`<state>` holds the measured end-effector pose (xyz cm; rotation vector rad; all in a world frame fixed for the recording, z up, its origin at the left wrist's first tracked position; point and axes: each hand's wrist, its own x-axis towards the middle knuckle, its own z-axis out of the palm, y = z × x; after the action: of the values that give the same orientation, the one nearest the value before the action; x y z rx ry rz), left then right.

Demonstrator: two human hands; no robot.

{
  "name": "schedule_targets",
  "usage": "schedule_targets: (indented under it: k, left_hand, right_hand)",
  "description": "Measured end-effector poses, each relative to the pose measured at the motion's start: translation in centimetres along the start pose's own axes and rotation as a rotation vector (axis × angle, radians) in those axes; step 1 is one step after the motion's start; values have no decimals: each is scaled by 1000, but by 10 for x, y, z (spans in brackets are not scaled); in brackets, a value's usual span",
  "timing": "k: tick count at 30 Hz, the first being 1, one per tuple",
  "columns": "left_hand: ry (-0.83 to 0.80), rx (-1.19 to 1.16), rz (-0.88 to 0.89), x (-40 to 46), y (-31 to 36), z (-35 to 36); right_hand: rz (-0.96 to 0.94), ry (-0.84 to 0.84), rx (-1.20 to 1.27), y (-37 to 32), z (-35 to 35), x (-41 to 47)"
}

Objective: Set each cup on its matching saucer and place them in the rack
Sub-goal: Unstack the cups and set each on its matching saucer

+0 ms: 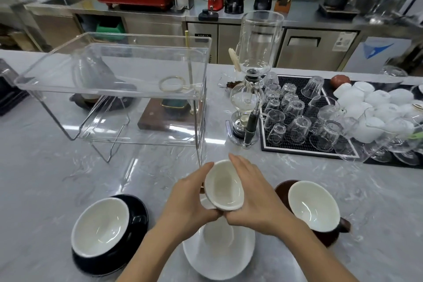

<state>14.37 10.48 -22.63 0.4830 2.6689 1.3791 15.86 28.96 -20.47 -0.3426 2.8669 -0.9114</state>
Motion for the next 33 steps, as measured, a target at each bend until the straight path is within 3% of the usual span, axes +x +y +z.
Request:
schedule_targets:
  k: [14, 33]
  left_hand:
    - [-20, -18, -92, -65, -7, 2]
    - [-54, 24, -163, -80, -12, 10]
  right_hand:
    - [-2, -97, 15, -13, 37, -41]
    - [14, -141, 74, -8, 52, -50]
